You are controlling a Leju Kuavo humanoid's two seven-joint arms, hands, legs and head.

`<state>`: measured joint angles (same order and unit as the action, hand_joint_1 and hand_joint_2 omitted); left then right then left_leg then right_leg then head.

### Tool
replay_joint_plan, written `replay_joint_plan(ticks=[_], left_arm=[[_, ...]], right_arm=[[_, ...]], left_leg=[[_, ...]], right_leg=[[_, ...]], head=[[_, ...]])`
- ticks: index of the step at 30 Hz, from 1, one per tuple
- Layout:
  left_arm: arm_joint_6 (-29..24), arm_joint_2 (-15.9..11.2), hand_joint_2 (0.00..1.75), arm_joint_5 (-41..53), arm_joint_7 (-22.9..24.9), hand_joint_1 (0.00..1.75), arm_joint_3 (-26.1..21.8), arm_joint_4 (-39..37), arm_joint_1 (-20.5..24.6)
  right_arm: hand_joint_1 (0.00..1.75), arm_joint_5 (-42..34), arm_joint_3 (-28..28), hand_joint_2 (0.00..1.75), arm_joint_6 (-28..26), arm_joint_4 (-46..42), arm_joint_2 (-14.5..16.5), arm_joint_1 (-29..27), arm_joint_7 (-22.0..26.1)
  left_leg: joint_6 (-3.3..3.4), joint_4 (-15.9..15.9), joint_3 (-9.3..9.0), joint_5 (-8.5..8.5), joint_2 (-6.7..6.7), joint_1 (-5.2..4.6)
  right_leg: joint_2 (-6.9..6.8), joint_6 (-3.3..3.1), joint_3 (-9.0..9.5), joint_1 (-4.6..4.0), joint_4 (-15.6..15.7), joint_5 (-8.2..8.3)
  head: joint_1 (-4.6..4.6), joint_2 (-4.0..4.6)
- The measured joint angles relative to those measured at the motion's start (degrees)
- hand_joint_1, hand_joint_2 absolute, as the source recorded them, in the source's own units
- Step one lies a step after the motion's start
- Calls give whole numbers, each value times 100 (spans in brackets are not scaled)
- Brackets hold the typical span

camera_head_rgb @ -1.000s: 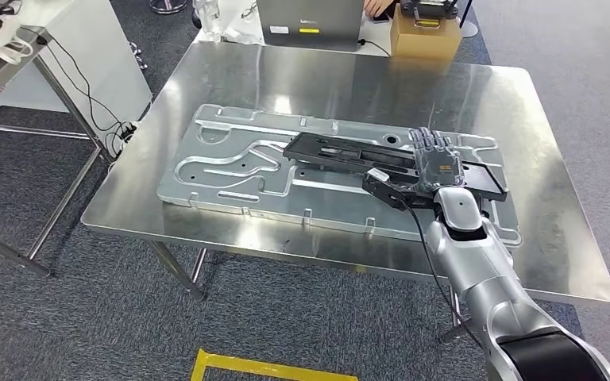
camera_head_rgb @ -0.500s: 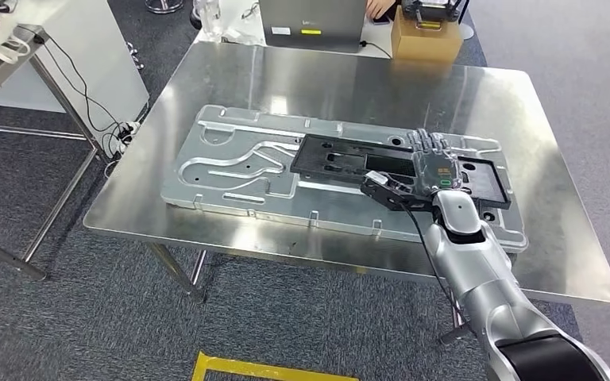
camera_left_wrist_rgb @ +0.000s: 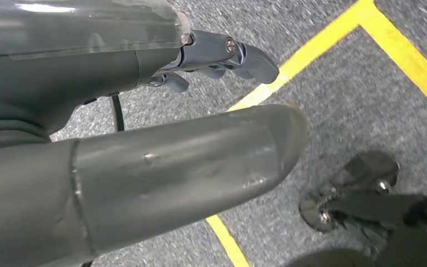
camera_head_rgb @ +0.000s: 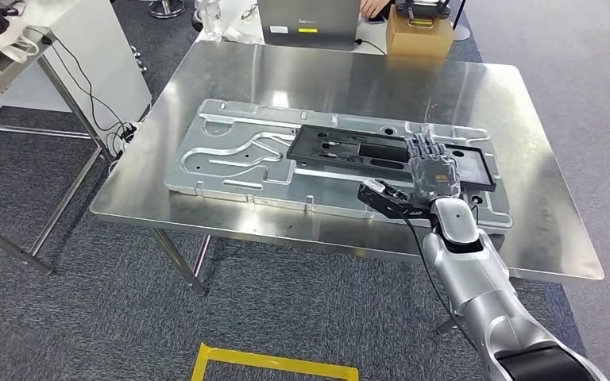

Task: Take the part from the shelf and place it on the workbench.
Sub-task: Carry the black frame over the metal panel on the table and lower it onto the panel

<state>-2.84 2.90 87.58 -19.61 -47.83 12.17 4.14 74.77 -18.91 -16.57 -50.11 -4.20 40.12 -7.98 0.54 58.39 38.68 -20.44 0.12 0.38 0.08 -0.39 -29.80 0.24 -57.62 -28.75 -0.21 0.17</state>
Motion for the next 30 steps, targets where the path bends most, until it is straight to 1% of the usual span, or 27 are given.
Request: replay_joint_plan(ticks=[1, 2, 4, 5, 6, 7, 8, 9, 10, 11, 12, 13, 15, 16, 17, 18, 19, 20, 21, 22, 23, 24, 25, 26, 27, 28, 30], left_arm=[[1, 0, 0, 0, 0, 0, -1, -1, -4], [1, -1, 0, 0, 0, 0, -2, -1, -8], [2, -5, 0, 0, 0, 0, -2, -2, -10], [2, -8, 0, 0, 0, 0, -2, -2, -10], [2, -10, 0, 0, 1, 0, -2, -2, -8], [3, -10, 0, 0, 1, 0, -2, -2, -6], [3, -10, 0, -1, 1, 0, -2, -2, -4], [4, -10, 0, -1, 2, 0, -2, -2, 2], [5, -10, 0, -2, 2, 0, -2, -2, 11], [5, -11, 0, -5, 4, 0, -2, -2, 18], [6, -13, 0, -7, 8, 0, -3, -2, 21], [6, -14, 0, -11, 13, 0, -4, -2, 22], [5, -14, 0, -22, 22, 0, -7, -3, 16], [4, -13, 0, -29, 24, 0, -10, -4, 19], [2, -11, 0, -36, 24, 0, -15, -5, 21], [-1, -10, 0, -44, 23, 0, -23, -7, 20], [-7, -10, 0, -52, 21, 0, -32, -7, 14], [-12, -10, 0, -63, 19, 0, -41, -7, 2], [-17, -10, 0, -79, 17, 0, -51, -7, -11], [-21, -10, 0, -93, 15, 0, -65, -7, -22], [-24, -10, 0, -106, 14, 0, -83, -7, -30], [-28, -10, 0, -118, 14, 0, -103, -7, -36], [-32, -6, 0, -124, 13, 0, -122, -7, -40], [-37, 2, 0, -128, 13, 0, -136, -7, -45], [-44, 9, 0, -132, 14, 0, -147, -7, -50], [-51, 16, 0, -135, 14, 0, -156, -7, -56], [-64, 19, 0, -144, 15, 0, -181, -7, -70]], right_arm=[[0, 0, 0, 0, -1, -9, 10, -4, 1], [0, 0, 0, 0, -1, -16, 22, -6, 2], [0, 0, 0, 0, -2, -27, 38, -11, 2], [0, -1, 0, 0, -2, -29, 40, -17, 4], [0, -6, 0, 0, -3, -29, 43, -25, 14], [0, -18, 0, 0, -6, -29, 47, -35, 30], [0, -35, 0, 0, -11, -31, 52, -46, 54], [0, -57, 0, 0, -20, -41, 60, -54, 79], [0, -77, 1, 0, -32, -62, 69, -59, 101], [0, -99, 1, 0, -53, -89, 80, -63, 125], [0, -121, 1, 0, -83, -118, 96, -69, 148], [0, -141, 1, 0, -120, -144, 111, -81, 171], [0, -173, 0, 0, -213, -199, 147, -154, 213], [0, -181, 0, 0, -266, -236, 160, -216, 232], [0, -186, 0, 0, -329, -289, 174, -290, 250], [0, -190, 0, 0, -405, -354, 186, -376, 268], [0, -190, 0, 0, -487, -432, 201, -473, 286], [0, -190, 0, 0, -572, -521, 218, -586, 302], [0, -190, 0, 0, -648, -612, 236, -719, 318], [0, -190, 0, 0, -715, -711, 254, -865, 334], [0, -190, 0, 0, -775, -818, 272, -1015, 350], [0, -190, 0, 0, -835, -944, 291, -1160, 368], [0, -190, 0, 0, -902, -1083, 311, -1296, 385], [0, -190, 0, 0, -972, -1226, 333, -1424, 400], [0, -185, 0, 0, -1047, -1370, 353, -1553, 410], [0, -176, 0, 0, -1118, -1497, 369, -1686, 416], [0, -151, 0, 0, -1224, -1693, 390, -1968, 421]], left_leg=[[-33, 84, 53, -122, 4, 2], [-64, 280, 131, -344, 7, 4], [-117, 969, 326, -915, 5, 23], [-140, 1334, 393, -1093, 4, 26], [-155, 1580, 396, -1144, 4, 29], [-160, 1632, 302, -1078, 4, 31], [-157, 1466, 103, -944, 4, 32], [-145, 1110, -188, -829, 6, 33], [-123, 679, -504, -805, 12, 26], [-84, 339, -737, -820, 20, 14], [-46, 107, -880, -862, 28, -1], [-4, 15, -923, -889, 34, -20], [91, -28, -866, -800, 19, -15], [153, -53, -826, -735, 7, -4], [209, -82, -766, -660, -6, 9], [251, -95, -693, -583, -16, 15], [272, -96, -606, -515, -15, 8], [277, -92, -516, -451, -17, 0], [277, -86, -427, -389, -19, -8], [274, -78, -342, -330, -20, -16], [268, -66, -261, -275, -21, -24], [259, -51, -189, -225, -22, -30], [246, -32, -131, -180, -23, -37], [226, -15, -89, -137, -24, -46], [201, -11, -66, -91, -29, -51], [169, -19, -56, -40, -35, -48], [100, -52, -47, 45, -42, -35]], right_leg=[[-7, -44, -46, 17, 29, 73], [-15, -79, -102, 35, 59, 149], [-19, -116, -237, 31, 57, 267], [-19, -115, -315, 29, 44, 318], [-18, -110, -395, 27, 25, 367], [-18, -100, -475, 27, 2, 412], [-16, -86, -551, 28, -27, 452], [-15, -68, -617, 28, -64, 483], [-13, -44, -677, 22, -103, 510], [-12, -15, -714, 17, -129, 538], [-12, 18, -734, 14, -146, 569], [-10, 52, -743, 13, -143, 608], [-3, 120, -749, 19, -127, 664], [-1, 146, -787, 21, -182, 572], [0, 166, -848, 25, -326, 384], [-2, 179, -937, 37, -589, 103], [-4, 190, -1042, 39, -945, -203], [-4, 198, -1125, 45, -1313, -424], [-4, 201, -1156, 45, -1607, -528], [-4, 195, -1099, 44, -1732, -492], [-4, 179, -936, 40, -1651, -359], [-5, 153, -672, 29, -1378, -203], [-10, 114, -344, 7, -970, -127], [-21, 75, -31, -14, -524, -138], [-31, 47, 189, -36, -185, -189], [-40, 22, 311, -56, 28, -246], [-50, -17, 307, -53, 140, -178]], head=[[1, 0], [2, 0], [4, 0], [4, 0], [4, 0], [4, 0], [4, 0], [5, 0], [5, 0], [4, 0], [3, 0], [2, 0], [-1, 0], [-2, 0], [-3, 0], [-4, 0], [-6, 0], [-4, 0], [-5, 0], [-4, 0], [-4, 0], [-4, 0], [-3, 0], [-3, 0], [-2, 0], [-1, 0], [-2, 0]])
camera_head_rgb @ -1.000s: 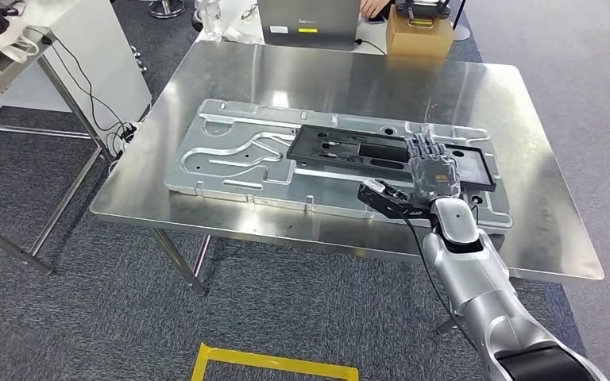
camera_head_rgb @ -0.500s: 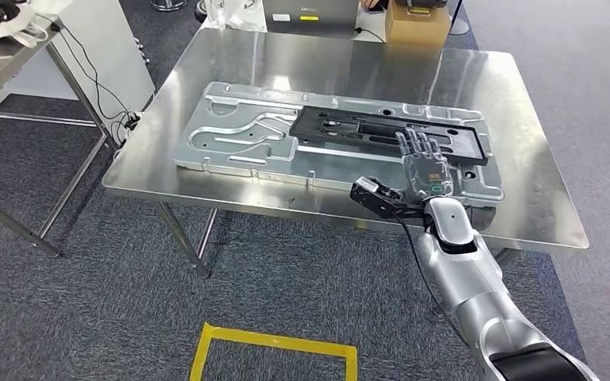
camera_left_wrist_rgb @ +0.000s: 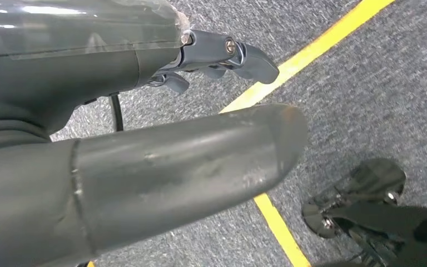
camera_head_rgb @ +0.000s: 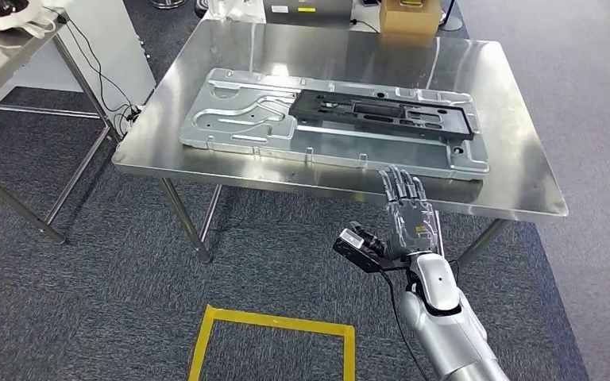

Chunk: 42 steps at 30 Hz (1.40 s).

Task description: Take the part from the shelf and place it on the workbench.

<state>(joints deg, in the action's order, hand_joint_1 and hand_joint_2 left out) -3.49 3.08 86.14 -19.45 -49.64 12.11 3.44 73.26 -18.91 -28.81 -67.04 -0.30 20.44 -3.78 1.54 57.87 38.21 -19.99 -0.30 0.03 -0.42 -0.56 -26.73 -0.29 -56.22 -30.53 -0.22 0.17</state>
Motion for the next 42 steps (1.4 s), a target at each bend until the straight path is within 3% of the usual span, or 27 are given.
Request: replay_joint_plan(ticks=[1, 4, 7, 8, 10, 11, 12, 14, 15, 17, 18, 19, 22, 23, 24, 25, 26, 28, 30, 32, 34, 36, 38, 39, 40, 42], left_arm=[[-4, 1, 0, -9, -1, 0, -13, -1, -9], [-10, 8, 0, -30, -2, 0, -32, -4, -27], [-10, 9, 0, -32, -2, 0, -36, -4, -33], [-12, 10, 0, -35, -1, 0, -43, -4, -37], [-38, 11, 0, -83, 16, 0, -106, -4, -45], [-52, 11, 0, -114, 24, 0, -145, -4, -47], [-66, 11, 0, -149, 30, 0, -187, -4, -45], [-72, 13, 0, -180, 22, 0, -234, -4, -37], [-74, 15, 0, -187, 19, 0, -250, -4, -31], [-75, 17, 0, -198, 17, 0, -276, -4, -31], [-77, 19, 0, -205, 20, 0, -292, -4, -34], [-82, 21, 0, -222, 23, 0, -316, -4, -41], [-135, 25, 0, -285, 50, 0, -411, -4, -69], [-162, 26, 0, -299, 69, 0, -444, -4, -81], [-189, 32, 0, -307, 93, 0, -479, -4, -93], [-215, 40, 0, -311, 115, 0, -512, -4, -102], [-236, 50, 0, -314, 134, 0, -544, -4, -107], [-269, 89, 0, -311, 158, 0, -590, -5, -99], [-300, 127, 0, -297, 166, 0, -630, -8, -67], [-332, 139, 0, -280, 157, 0, -668, -9, -53], [-368, 138, 0, -274, 137, 0, -691, -9, -71], [-402, 142, 0, -271, 120, 0, -705, -9, -80], [-427, 148, 0, -269, 115, 0, -719, -9, -83], [-443, 149, 0, -269, 116, 0, -724, -9, -88], [-458, 149, 0, -269, 117, 0, -731, -9, -96], [-484, 148, 0, -273, 120, 0, -756, -9, -104]], right_arm=[[0, 9, 0, 0, -37, -72, 9, -134, 7], [0, 14, 2, 0, -109, -206, 25, -367, 35], [0, 11, 4, 0, -128, -238, 26, -416, 45], [0, 7, 9, 0, -149, -273, 28, -471, 60], [0, -203, 104, 0, -302, -541, 96, -1002, 282], [0, -358, 163, 0, -388, -676, 145, -1301, 423], [0, -530, 226, 0, -474, -805, 205, -1604, 574], [0, -694, 293, 0, -556, -894, 286, -1843, 698], [0, -731, 322, 0, -583, -926, 318, -1920, 730], [0, -868, 382, 0, -580, -951, 362, -2038, 786], [0, -1059, 423, 0, -536, -950, 386, -2106, 850], [0, -1369, 481, 0, -480, -926, 421, -2186, 960], [0, -2561, 776, 0, -442, -474, 566, -2372, 1548], [0, -2875, 940, 0, -513, -107, 614, -2387, 1796], [0, -3139, 1157, 0, -592, 387, 656, -2382, 2042], [0, -3368, 1412, 0, -652, 955, 687, -2360, 2244], [0, -3573, 1693, 0, -655, 1564, 705, -2332, 2343], [0, -3911, 2238, 0, -444, 2684, 717, -2291, 2192], [0, -4154, 2706, 0, -41, 3531, 731, -2277, 1570], [0, -4312, 3073, 0, 391, 4132, 799, -2263, 659], [0, -4381, 3328, 0, 722, 4546, 912, -2240, -169], [0, -4408, 3512, 0, 927, 4821, 1026, -2226, -666], [0, -4414, 3641, 0, 1048, 5023, 1120, -2212, -838], [0, -4412, 3688, 0, 1084, 5098, 1155, -2200, -827], [0, -4402, 3724, 0, 1114, 5159, 1185, -2185, -779], [0, -4340, 3772, 0, 1166, 5246, 1223, -2158, -569]], left_leg=[[-32, 29, 28, -57, 5, 7], [-80, 243, 130, -434, 20, 15], [-88, 370, 167, -588, 21, 22], [-100, 520, 204, -732, 20, 29], [-160, 1197, 147, -909, 18, 65], [-184, 1305, -35, -883, 19, 86], [-202, 1194, -344, -859, 28, 107], [-170, 324, -975, -1014, 59, 97], [-136, 47, -1144, -1128, 70, 82], [-19, -99, -1155, -1152, 57, 55], [43, -114, -1118, -1107, 40, 54], [106, -128, -1067, -1052, 25, 55], [197, -134, -869, -875, -1, 46], [202, -129, -807, -825, -5, 36], [204, -120, -753, -782, -2, 24], [201, -108, -711, -748, 18, 14], [195, -95, -681, -723, 44, 6], [175, -72, -649, -691, 114, 2], [125, -62, -620, -648, 168, 9], [43, -73, -591, -591, 214, 9], [-17, 24, -531, -661, 201, 8], [-69, 516, -308, -1009, 145, 25], [-146, 1273, 12, -1401, 114, 57], [-184, 1512, 92, -1471, 101, 77], [-217, 1542, 67, -1429, 81, 97], [-276, 916, -333, -1124, -34, 143]], right_leg=[[-7, -36, -40, 14, 24, 70], [-21, -121, -158, 48, 67, 220], [-20, -130, -192, 49, 65, 246], [-19, -129, -227, 49, 63, 272], [-31, -94, -520, 52, 2, 455], [-35, -68, -687, 57, -47, 551], [-37, -34, -853, 60, -111, 642], [-24, 31, -981, 57, -208, 715], [-18, 67, -1011, 54, -231, 754], [-11, 144, -1042, 63, -218, 831], [-3, 179, -1069, 76, -235, 801], [4, 211, -1115, 88, -323, 662], [19, 265, -1369, 104, -1158, -147], [20, 272, -1433, 103, -1491, -296], [21, 272, -1435, 101, -1710, -310], [26, 261, -1339, 95, -1739, -207], [43, 234, -1125, 80, -1550, -49], [169, 116, -509, 31, -754, 151], [270, 11, -112, -9, -129, 130], [237, -31, -56, -19, 47, 116], [159, -61, -53, 16, 137, 189], [65, -86, -82, 53, 183, 254], [-40, -101, -167, 58, 137, 269], [-98, -98, -210, 61, 100, 268], [-154, -90, -250, 68, 60, 263], [-257, -48, -314, 92, -40, 235]], head=[[-1, 0], [-2, 0], [0, 0], [0, 0], [2, 0], [2, 0], [2, 0], [2, 0], [1, 0], [1, 0], [-1, 0], [-1, 0], [-2, 0], [-1, 0], [-1, 0], [0, 0], [0, 0], [0, 0], [-1, 0], [-1, 0], [0, 0], [6, 0], [11, 0], [11, 0], [11, 0], [12, 0]])
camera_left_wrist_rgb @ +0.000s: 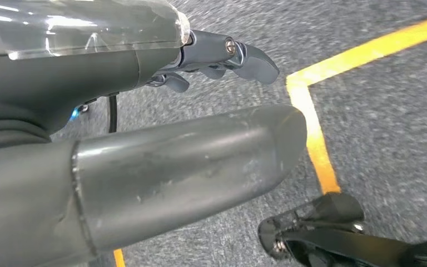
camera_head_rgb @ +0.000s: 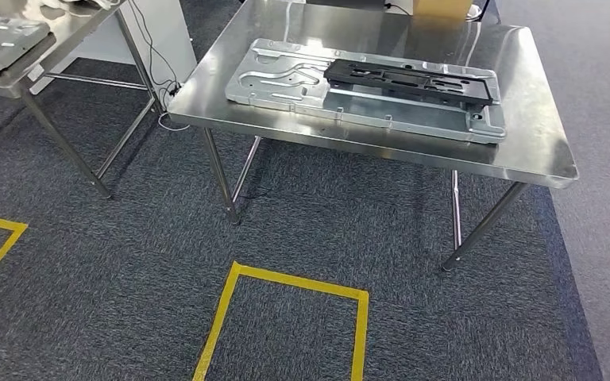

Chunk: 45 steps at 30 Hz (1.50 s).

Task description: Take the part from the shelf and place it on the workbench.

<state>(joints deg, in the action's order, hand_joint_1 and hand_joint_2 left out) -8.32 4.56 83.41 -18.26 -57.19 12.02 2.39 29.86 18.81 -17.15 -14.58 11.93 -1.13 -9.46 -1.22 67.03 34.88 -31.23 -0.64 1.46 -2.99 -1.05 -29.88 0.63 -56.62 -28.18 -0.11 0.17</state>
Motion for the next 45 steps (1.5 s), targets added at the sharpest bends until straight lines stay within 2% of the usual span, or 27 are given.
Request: replay_joint_plan(ticks=[2, 3, 6, 7, 9, 11, 12, 13, 14, 17, 19, 21, 22, 24, 26, 28, 30, 32, 33, 34, 36, 37, 39, 40, 42, 44, 45], left_arm=[[-9, 3, 0, -4, -6, 0, -34, 0, 7], [-11, 5, 0, -7, -14, 0, -49, 0, 11], [-21, 8, 0, -11, -38, 0, -76, 0, 5], [-26, 11, 0, -9, -40, 0, -81, 0, 1], [-45, 18, 0, -5, -38, 0, -90, 0, -9], [-68, 23, 0, 0, -36, 0, -94, 0, -16], [-81, 26, 0, 2, -37, 0, -95, 0, -20], [-92, 29, 0, 3, -39, 0, -96, 0, -26], [-101, 34, 0, 4, -43, 0, -97, 0, -32], [-110, 68, 0, 4, -52, 0, -96, -1, -33], [-117, 93, 0, 5, -70, 0, -96, -2, -27], [-128, 100, 0, 13, -95, 0, -97, -2, -34], [-132, 105, 0, 19, -103, 0, -97, -2, -40], [-137, 115, 0, 38, -108, 0, -97, -2, -39], [-138, 120, 0, 52, -109, 0, -97, -2, -28], [-138, 120, 0, 57, -108, 0, -97, -2, -35], [-138, 119, 0, 62, -108, 0, -97, -2, -51], [-138, 119, 0, 64, -107, 0, -97, -2, -45], [-138, 119, 0, 65, -104, 0, -97, -2, -37], [-138, 119, 0, 66, -95, 0, -97, -2, -33], [-139, 119, 0, 69, -55, 0, -98, -2, -42], [-142, 119, 0, 72, -29, 0, -98, -2, -49], [-145, 119, 0, 78, 7, 0, -99, -2, -44], [-147, 119, 0, 81, 15, 0, -100, -2, -36], [-140, 116, 0, 90, 15, 0, -105, -2, -20], [-120, 112, 0, 98, -10, 0, -112, -2, -21], [-109, 110, 0, 100, -27, 0, -115, -2, -22]], right_arm=[[0, 93, 13, 0, 40, 57, 22, 32, 226], [0, 132, 16, 0, 51, 82, 33, 53, 313], [0, 218, 22, 0, 59, 138, 75, 141, 503], [0, 236, 21, 0, 59, 149, 87, 165, 547], [0, 261, 20, 0, 59, 173, 104, 185, 614], [0, 271, 21, 0, 62, 201, 111, 188, 646], [0, 273, 21, 0, 69, 215, 113, 188, 650], [0, 273, 22, 0, 80, 229, 113, 188, 643], [0, 272, 22, 0, 93, 241, 114, 187, 632], [0, 271, 26, 0, 114, 276, 113, 181, 600], [0, 274, 30, 0, 144, 299, 114, 194, 541], [0, 277, 32, 0, 217, 313, 124, 218, 391], [0, 279, 33, 0, 257, 319, 130, 220, 308], [0, 277, 35, 0, 311, 332, 145, 206, 194], [0, 274, 37, 0, 329, 352, 150, 187, 156], [0, 273, 38, 0, 335, 367, 151, 183, 140], [0, 273, 38, 0, 340, 371, 157, 189, 138], [0, 273, 38, 0, 345, 372, 167, 195, 127], [0, 273, 38, 0, 351, 373, 171, 197, 111], [0, 273, 38, 0, 361, 374, 174, 200, 88], [0, 273, 38, 0, 387, 376, 175, 211, 41], [0, 273, 38, 0, 399, 376, 174, 215, 29], [0, 276, 43, 0, 404, 376, 172, 211, 61], [0, 281, 48, 0, 397, 376, 168, 206, 99], [0, 302, 72, 0, 367, 376, 155, 195, 193], [0, 319, 99, 0, 342, 376, 137, 188, 266], [0, 325, 110, 0, 334, 376, 128, 187, 289]], left_leg=[[24, -639, -387, 214, -148, -10], [62, -795, -461, 226, -193, -22], [215, -850, -391, 216, -104, -31], [264, -855, -372, 239, -59, -26], [349, -881, -338, 303, 19, -19], [384, -877, -275, 349, 111, -35], [386, -875, -250, 367, 169, -45], [384, -873, -236, 381, 233, -54], [377, -872, -232, 392, 304, -61], [334, -862, -229, 418, 494, -76], [271, -860, -190, 448, 586, -70], [196, -871, -160, 481, 672, -53], [171, -830, -134, 451, 625, -56], [140, -465, 44, 206, 388, -69], [105, 260, 382, -183, 175, -71], [75, 702, 551, -319, 110, -68], [79, 267, 263, -55, 44, -68], [124, -536, -201, 212, -184, -88], [158, -780, -335, 265, -269, -105], [190, -889, -381, 268, -319, -123], [252, -912, -359, 286, -220, -131], [283, -932, -357, 308, -169, -121], [354, -969, -357, 360, -64, -97], [379, -972, -344, 378, -14, -94], [406, -966, -309, 397, 107, -98], [410, -950, -297, 403, 255, -101], [407, -938, -298, 403, 333, -101]], right_leg=[[-81, 72, -46, 1, -94, -37], [-110, 108, -55, -11, -136, -51], [-188, 210, -61, -25, -187, -72], [-144, 245, -86, -14, -248, -138], [60, 293, -271, 10, -689, -478], [226, 302, -593, 13, -1433, -894], [254, 297, -703, 12, -1697, -981], [268, 284, -719, 11, -1762, -948], [291, 262, -626, 10, -1599, -801], [612, 143, -75, -3, -468, -251], [750, 102, 48, -19, -153, -176], [634, 76, 63, -13, -101, -142], [569, 48, 81, -2, -56, -116], [404, -5, 106, 21, 27, -63], [236, -29, 82, -6, 28, -56], [74, -31, 54, -22, 7, -64], [-68, -16, 51, -26, -19, -84], [-188, 26, 65, -48, -57, -122], [-237, 50, 71, -63, -74, -139], [-281, 74, 78, -78, -86, -151], [-357, 121, 97, -86, -87, -161], [-306, 154, 97, -74, -115, -195], [-41, 217, -32, -46, -427, -440], [119, 236, -176, -32, -740, -633], [247, 253, -525, -23, -1462, -949], [272, 255, -616, -19, -1612, -849], [295, 246, -511, -13, -1372, -649]], head=[[-4, 0], [-7, 0], [-16, 0], [-17, 0], [-17, 0], [-17, 0], [-16, 0], [-16, 0], [-16, 0], [-16, 0], [-15, 0], [-16, 0], [-16, 0], [-9, 0], [-3, 0], [-3, 0], [-2, 0], [-4, 0], [-5, 0], [-6, 0], [-8, 0], [-9, 0], [-10, 0], [-10, 0], [-9, 0], [-9, 0], [-9, 0]])
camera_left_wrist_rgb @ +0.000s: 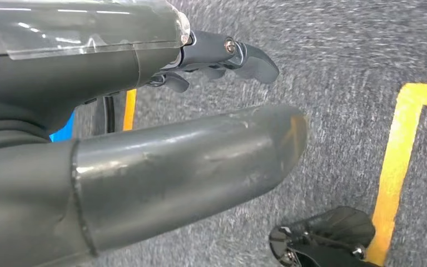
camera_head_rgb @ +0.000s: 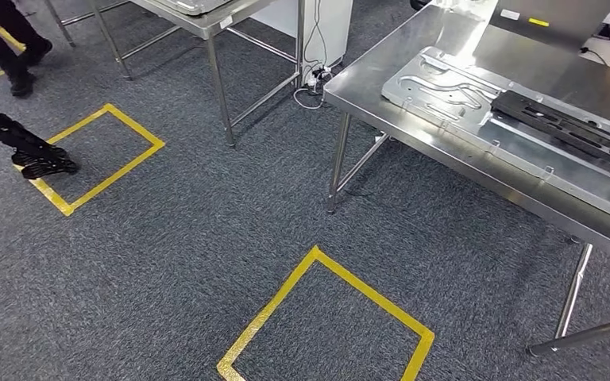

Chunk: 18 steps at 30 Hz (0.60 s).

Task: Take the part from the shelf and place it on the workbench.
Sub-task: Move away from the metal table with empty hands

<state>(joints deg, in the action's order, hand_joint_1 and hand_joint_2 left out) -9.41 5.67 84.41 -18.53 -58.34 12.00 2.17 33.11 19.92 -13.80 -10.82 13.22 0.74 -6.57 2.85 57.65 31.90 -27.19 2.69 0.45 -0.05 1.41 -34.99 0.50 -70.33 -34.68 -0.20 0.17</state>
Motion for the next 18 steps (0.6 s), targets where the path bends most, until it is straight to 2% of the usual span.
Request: replay_joint_plan(ticks=[1, 3, 5, 6, 7, 8, 9, 10, 11, 12, 13, 14, 15, 16, 18], left_arm=[[8, 0, 0, 0, -16, 0, -2, 0, -1], [16, 2, 0, 1, -39, 0, -3, 0, 2], [21, 2, 0, 1, -50, 0, -9, 0, 1], [24, 1, 0, 1, -51, 0, -17, 0, -2], [24, 0, 0, 2, -51, 0, -28, 0, -9], [27, -1, 0, 4, -50, 0, -40, 0, -15], [31, -1, 0, 10, -50, 0, -49, 0, -12], [34, -1, 0, 16, -50, 0, -53, 0, -4], [37, -1, 0, 25, -51, 0, -54, 0, 6], [38, -1, 0, 32, -54, 0, -54, 0, 14], [38, -1, 0, 41, -56, 0, -54, 0, 14], [38, -2, 0, 55, -61, 0, -54, 0, 8], [38, -2, 0, 69, -66, 0, -54, 0, 1], [38, -3, 0, 84, -71, 0, -54, 0, -2], [38, -2, 0, 99, -80, 0, -54, 0, 13]], right_arm=[[0, 5, 7, 0, -5, 0, -7, 0, 14], [0, 14, 16, 0, -10, 1, -21, 4, 24], [0, 18, 20, 0, -11, 1, -33, 14, 26], [0, 19, 22, 0, -11, 1, -36, 22, 22], [0, 19, 24, 0, -10, 0, -39, 28, 18], [0, 19, 25, 0, -7, 0, -42, 28, 12], [0, 18, 26, 0, -2, 1, -44, 21, 3], [0, 16, 27, 0, 7, 1, -47, 9, -5], [0, 13, 30, 0, 16, 2, -51, -4, -15], [0, 8, 33, 0, 26, 3, -54, -13, -26], [0, 3, 38, 0, 38, 4, -60, -16, -33], [0, 0, 45, 0, 49, 4, -66, -16, -38], [0, -2, 54, 0, 64, 4, -72, -14, -39], [0, -2, 62, 0, 78, 4, -78, -11, -35], [0, -2, 77, 0, 93, 4, -87, -10, -26]], left_leg=[[-6, 15, -2, -1, 78, 0], [-49, 45, 19, 1, 212, -4], [-131, 52, 65, 24, 325, 10], [-179, 44, 89, 41, 383, 16], [-212, 53, 107, 40, 364, 23], [-239, 114, 144, -10, 275, 21], [-260, 291, 231, -133, 132, 18], [-276, 577, 359, -314, -29, 23], [-303, 939, 527, -515, -136, 28], [-328, 1296, 687, -681, -184, 37], [-348, 1525, 779, -750, -206, 45], [-362, 1558, 770, -716, -226, 53], [-370, 1360, 642, -585, -263, 60], [-369, 996, 425, -406, -337, 66], [-328, 287, 28, -179, -534, 44]], right_leg=[[56, -16, 169, 8, 379, 232], [288, -53, 445, 20, 1006, 480], [407, -82, 513, 5, 1199, 491], [360, -107, 517, 4, 1236, 510], [289, -141, 532, 9, 1269, 531], [222, -181, 550, 16, 1307, 555], [142, -223, 562, 22, 1347, 576], [60, -252, 567, 16, 1364, 585], [-22, -273, 562, 2, 1366, 584], [-108, -286, 553, -9, 1360, 580], [-187, -285, 544, -15, 1352, 575], [-262, -280, 538, -18, 1343, 567], [-331, -268, 538, -17, 1331, 557], [-399, -250, 543, -16, 1316, 542], [-514, -192, 555, -36, 1281, 503]], head=[[-1, 0], [1, 0], [2, 0], [1, 0], [1, 0], [4, 0], [7, 0], [11, 0], [15, 0], [17, 0], [17, 0], [17, 0], [18, 0], [18, 0], [16, 0]])
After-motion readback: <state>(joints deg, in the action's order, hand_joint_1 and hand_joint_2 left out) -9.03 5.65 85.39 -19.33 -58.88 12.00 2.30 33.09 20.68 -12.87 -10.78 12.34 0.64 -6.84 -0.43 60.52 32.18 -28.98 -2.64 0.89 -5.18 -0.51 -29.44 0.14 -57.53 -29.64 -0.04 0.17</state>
